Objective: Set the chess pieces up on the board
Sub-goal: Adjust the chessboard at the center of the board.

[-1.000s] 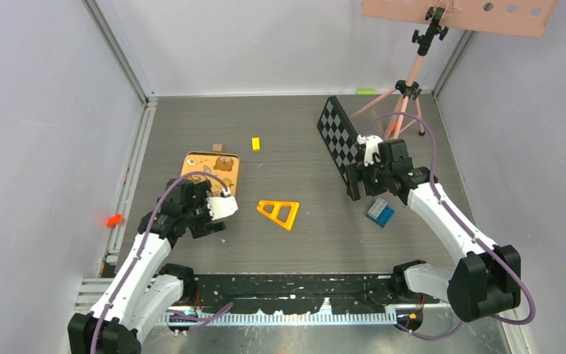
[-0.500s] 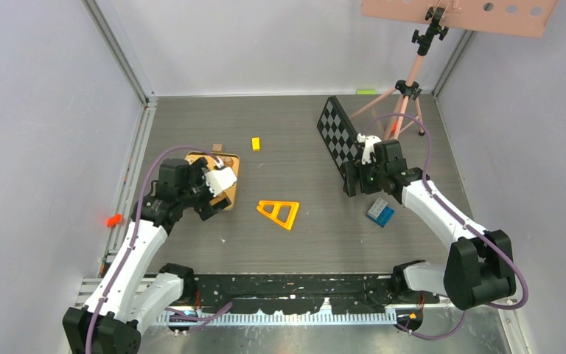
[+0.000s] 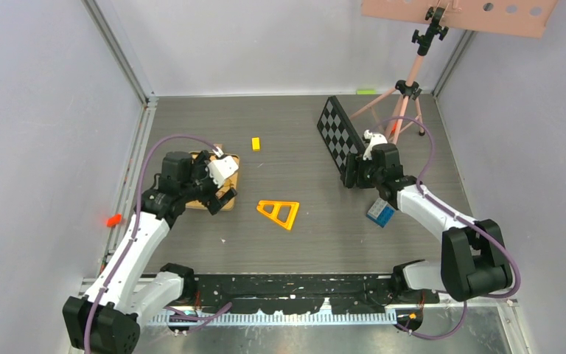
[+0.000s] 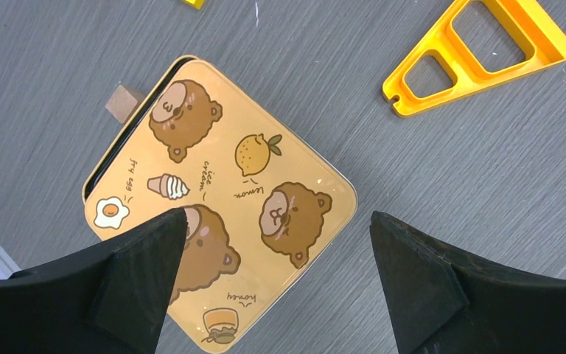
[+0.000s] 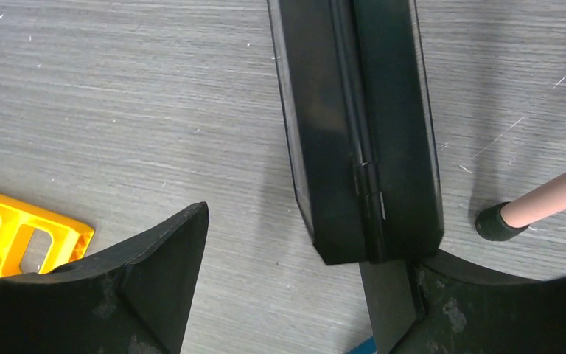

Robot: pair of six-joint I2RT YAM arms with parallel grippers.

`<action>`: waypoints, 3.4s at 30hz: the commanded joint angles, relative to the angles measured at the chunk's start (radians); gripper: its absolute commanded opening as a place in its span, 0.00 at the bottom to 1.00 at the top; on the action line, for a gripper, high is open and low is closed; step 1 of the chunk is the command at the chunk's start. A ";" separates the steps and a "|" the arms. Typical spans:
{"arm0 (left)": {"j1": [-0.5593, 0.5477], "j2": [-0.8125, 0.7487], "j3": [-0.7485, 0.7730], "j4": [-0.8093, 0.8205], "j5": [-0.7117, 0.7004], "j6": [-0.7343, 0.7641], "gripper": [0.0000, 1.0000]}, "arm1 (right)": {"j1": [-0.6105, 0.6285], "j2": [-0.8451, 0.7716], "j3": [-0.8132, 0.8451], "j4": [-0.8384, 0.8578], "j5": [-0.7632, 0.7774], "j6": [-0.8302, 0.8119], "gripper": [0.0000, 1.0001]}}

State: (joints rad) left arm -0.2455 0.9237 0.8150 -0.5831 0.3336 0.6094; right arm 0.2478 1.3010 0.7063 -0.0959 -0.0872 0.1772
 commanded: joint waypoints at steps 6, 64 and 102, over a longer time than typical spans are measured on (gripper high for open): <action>-0.038 0.026 0.023 0.114 0.032 -0.056 0.98 | 0.005 0.047 -0.047 0.274 0.078 0.118 0.73; -0.177 0.125 -0.008 0.171 -0.100 -0.041 0.98 | 0.028 0.256 -0.125 0.281 -0.291 0.489 0.56; -0.202 0.387 0.194 0.193 0.020 -0.274 0.98 | -0.062 0.757 0.872 -0.259 0.060 -0.237 0.97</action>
State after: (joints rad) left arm -0.4431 1.2736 0.9771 -0.4564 0.3279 0.3462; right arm 0.2085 2.0510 1.4956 -0.3767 -0.0372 -0.0364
